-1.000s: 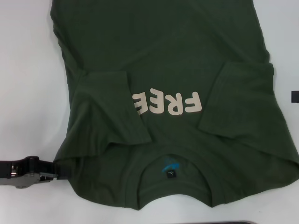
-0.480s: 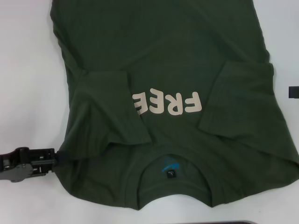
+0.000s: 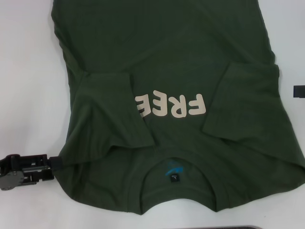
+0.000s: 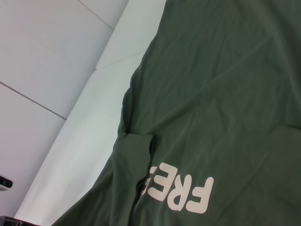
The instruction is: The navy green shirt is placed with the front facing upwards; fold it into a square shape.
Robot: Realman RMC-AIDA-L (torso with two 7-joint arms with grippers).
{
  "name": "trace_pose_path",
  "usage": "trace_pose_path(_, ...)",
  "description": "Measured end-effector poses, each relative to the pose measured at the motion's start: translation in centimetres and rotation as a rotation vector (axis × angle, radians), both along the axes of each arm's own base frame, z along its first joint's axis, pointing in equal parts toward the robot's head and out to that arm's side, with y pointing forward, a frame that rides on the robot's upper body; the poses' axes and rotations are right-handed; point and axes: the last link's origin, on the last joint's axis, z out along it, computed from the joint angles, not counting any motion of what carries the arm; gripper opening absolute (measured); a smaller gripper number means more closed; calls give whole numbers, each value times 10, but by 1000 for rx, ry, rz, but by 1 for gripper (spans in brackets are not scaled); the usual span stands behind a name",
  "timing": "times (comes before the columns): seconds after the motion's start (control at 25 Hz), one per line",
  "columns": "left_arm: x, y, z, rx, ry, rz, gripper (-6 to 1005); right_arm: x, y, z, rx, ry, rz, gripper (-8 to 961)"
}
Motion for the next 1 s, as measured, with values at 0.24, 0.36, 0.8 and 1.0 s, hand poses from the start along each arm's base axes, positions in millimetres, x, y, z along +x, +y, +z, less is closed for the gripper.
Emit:
trace_pose_path(0.24,2,2,-3,4,-1,-6,656,0,0,0,0,0,-1,881)
trace_pose_path(0.36,2,2,-4,4,-3,-6,656,0,0,0,0,0,-1,881)
trace_pose_path(0.8,6,3,-15,-35,-3,-14,657,1,1,0,11,-3,-6,881)
trace_pose_path(1.0,6,4,-17,-37,1,-15,657,1,1,-1,12,-2,-6,881)
